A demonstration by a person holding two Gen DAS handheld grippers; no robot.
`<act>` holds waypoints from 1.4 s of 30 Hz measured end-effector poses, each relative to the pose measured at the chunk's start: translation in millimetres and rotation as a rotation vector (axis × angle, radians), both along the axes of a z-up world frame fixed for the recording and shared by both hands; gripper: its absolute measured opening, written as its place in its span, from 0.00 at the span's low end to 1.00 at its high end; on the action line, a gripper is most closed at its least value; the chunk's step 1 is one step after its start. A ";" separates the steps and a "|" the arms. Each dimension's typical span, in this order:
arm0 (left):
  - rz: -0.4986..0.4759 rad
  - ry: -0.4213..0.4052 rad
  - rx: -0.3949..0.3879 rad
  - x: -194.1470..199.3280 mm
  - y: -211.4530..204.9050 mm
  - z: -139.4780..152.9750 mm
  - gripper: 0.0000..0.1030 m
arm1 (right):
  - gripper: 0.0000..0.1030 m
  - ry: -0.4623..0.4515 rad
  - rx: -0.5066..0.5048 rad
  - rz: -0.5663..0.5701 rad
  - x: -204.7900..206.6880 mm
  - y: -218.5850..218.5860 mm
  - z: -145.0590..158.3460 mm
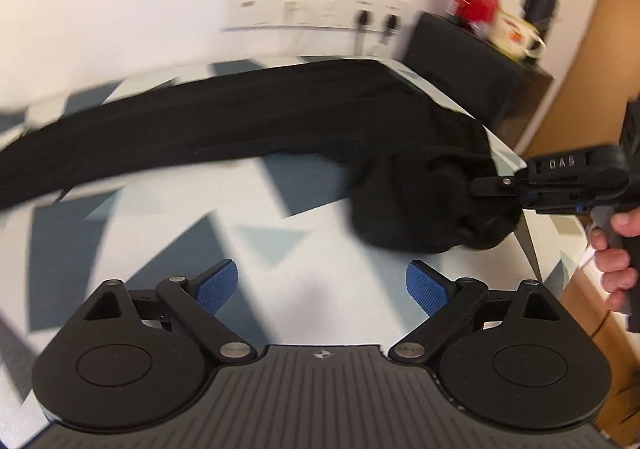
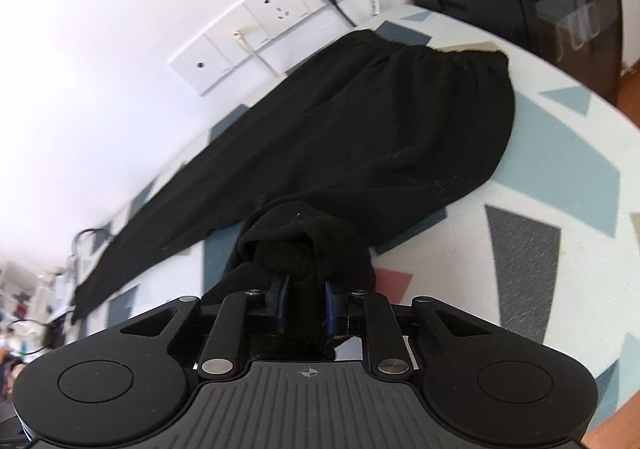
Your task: Fold clothes
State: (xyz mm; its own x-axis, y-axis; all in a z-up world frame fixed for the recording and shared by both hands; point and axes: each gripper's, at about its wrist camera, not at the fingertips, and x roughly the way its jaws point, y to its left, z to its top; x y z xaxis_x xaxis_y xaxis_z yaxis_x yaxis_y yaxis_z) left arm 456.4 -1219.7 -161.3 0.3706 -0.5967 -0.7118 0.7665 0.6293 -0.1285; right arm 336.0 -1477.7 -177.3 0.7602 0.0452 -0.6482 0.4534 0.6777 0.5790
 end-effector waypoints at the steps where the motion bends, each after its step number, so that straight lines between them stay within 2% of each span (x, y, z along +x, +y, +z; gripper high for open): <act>1: -0.017 -0.028 0.012 -8.0 -13.5 -2.0 0.91 | 0.15 -0.009 0.009 0.011 -4.3 -0.6 -0.6; 5: -0.059 -0.138 0.028 -35.1 -52.1 -13.1 0.89 | 0.13 -0.033 0.043 0.039 -13.2 -8.9 -5.2; 6: -0.048 -0.125 0.028 -35.5 -57.0 -15.6 0.87 | 0.13 -0.035 0.048 0.047 -14.4 -10.3 -6.8; 7: -0.037 -0.112 0.028 -36.0 -61.8 -18.0 0.79 | 0.13 -0.035 0.053 0.056 -16.0 -12.1 -8.3; 10: 0.002 -0.058 -0.003 -33.6 -64.9 -21.2 0.52 | 0.13 -0.040 0.065 0.083 -19.2 -15.6 -10.6; 12: 0.029 -0.018 -0.031 -31.1 -64.3 -22.3 0.26 | 0.14 -0.049 0.073 0.107 -20.9 -16.4 -11.2; 13: 0.041 -0.006 -0.046 -30.7 -63.2 -21.6 0.04 | 0.15 -0.053 0.075 0.120 -21.7 -16.2 -11.0; 15: 0.052 -0.030 -0.085 -34.8 -56.3 -11.9 0.03 | 0.24 -0.061 0.077 0.148 -22.5 -16.0 -9.7; 17: 0.056 -0.055 -0.128 -40.6 -46.4 3.3 0.01 | 0.44 -0.077 0.045 0.159 -24.3 -18.0 -1.9; 20: 0.059 -0.106 -0.173 -49.4 -26.0 29.6 0.01 | 0.56 -0.149 -0.014 0.168 -27.0 -24.8 17.9; 22: 0.073 -0.116 -0.157 -49.6 -16.9 38.3 0.01 | 0.61 -0.191 -0.013 0.158 -27.1 -32.8 27.2; 24: 0.062 -0.117 -0.115 -50.7 -14.4 37.3 0.03 | 0.61 -0.207 0.014 0.149 -25.5 -40.6 30.0; 26: 0.051 -0.115 -0.076 -52.0 -12.3 35.7 0.21 | 0.61 -0.195 0.047 0.144 -23.4 -43.9 25.7; 28: 0.026 -0.084 -0.068 -52.8 -17.2 28.7 0.31 | 0.60 -0.169 0.076 0.134 -21.9 -43.1 17.6; 32: -0.018 -0.047 -0.005 -43.7 -40.9 5.5 0.31 | 0.57 -0.123 0.149 0.077 -18.5 -42.4 1.7; 35: 0.007 -0.025 0.011 -39.0 -54.8 -12.7 0.31 | 0.57 -0.124 0.181 0.025 -20.8 -44.5 -0.7; 38: 0.006 0.006 -0.019 -40.0 -60.5 -20.4 0.31 | 0.58 -0.126 0.176 0.008 -28.9 -45.9 2.7; 42: -0.007 0.070 -0.104 -35.1 -64.2 -18.5 0.33 | 0.58 -0.105 0.137 -0.007 -40.3 -51.5 6.0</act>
State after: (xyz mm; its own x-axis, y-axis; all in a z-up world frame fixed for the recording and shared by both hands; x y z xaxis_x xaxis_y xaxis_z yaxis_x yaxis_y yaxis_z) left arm 421.3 -1283.9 -179.9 0.3173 -0.6710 -0.6702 0.7579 0.6042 -0.2461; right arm 295.6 -1529.2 -171.2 0.8239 0.1220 -0.5534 0.3901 0.5861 0.7101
